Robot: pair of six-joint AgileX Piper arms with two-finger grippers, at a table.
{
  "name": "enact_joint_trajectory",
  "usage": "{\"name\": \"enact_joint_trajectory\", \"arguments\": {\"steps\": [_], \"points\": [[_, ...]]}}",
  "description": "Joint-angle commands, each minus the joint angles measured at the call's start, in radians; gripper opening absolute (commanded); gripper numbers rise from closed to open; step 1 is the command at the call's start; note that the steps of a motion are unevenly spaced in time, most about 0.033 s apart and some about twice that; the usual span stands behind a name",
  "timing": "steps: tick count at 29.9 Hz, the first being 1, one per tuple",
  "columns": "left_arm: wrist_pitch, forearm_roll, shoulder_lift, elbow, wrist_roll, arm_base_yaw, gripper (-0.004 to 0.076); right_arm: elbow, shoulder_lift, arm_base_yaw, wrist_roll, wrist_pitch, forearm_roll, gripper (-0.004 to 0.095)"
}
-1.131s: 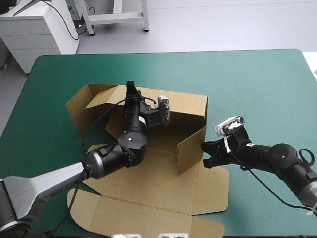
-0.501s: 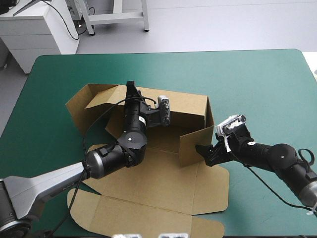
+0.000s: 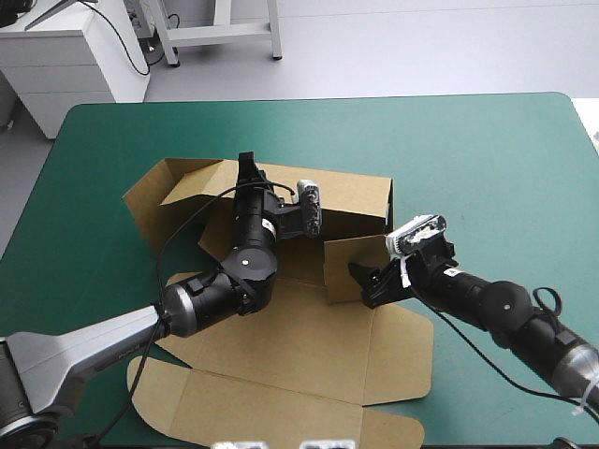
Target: Fold the box
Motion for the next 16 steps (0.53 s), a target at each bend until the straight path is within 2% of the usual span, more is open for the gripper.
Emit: {"name": "enact_joint_trajectory", "arguments": {"steps": [1, 8, 13, 15, 16], "points": [[0.005, 0.048, -0.041, -0.03, -0.019, -0.002, -0.0006, -0.022, 0.005, 0.107, 0.016, -0.228, 0.057, 0.0786], [0.002, 0.048, -0.041, -0.03, -0.019, -0.002, -0.0006, -0.022, 0.114, 0.197, 0.016, -0.373, 0.126, 0.078], [0.001, 0.048, -0.041, -0.03, -0.019, -0.002, -0.0006, -0.031, 0.181, 0.209, 0.034, -0.448, 0.141, 0.0757], [0.0, 0.048, -0.041, -0.03, -0.019, -0.002, -0.0006, -0.033, 0.181, 0.209, 0.05, -0.465, 0.141, 0.0715], [-0.002, 0.048, -0.041, -0.03, -0.019, -0.002, -0.0006, -0.037, 0.179, 0.209, 0.058, -0.476, 0.141, 0.0651]]}}
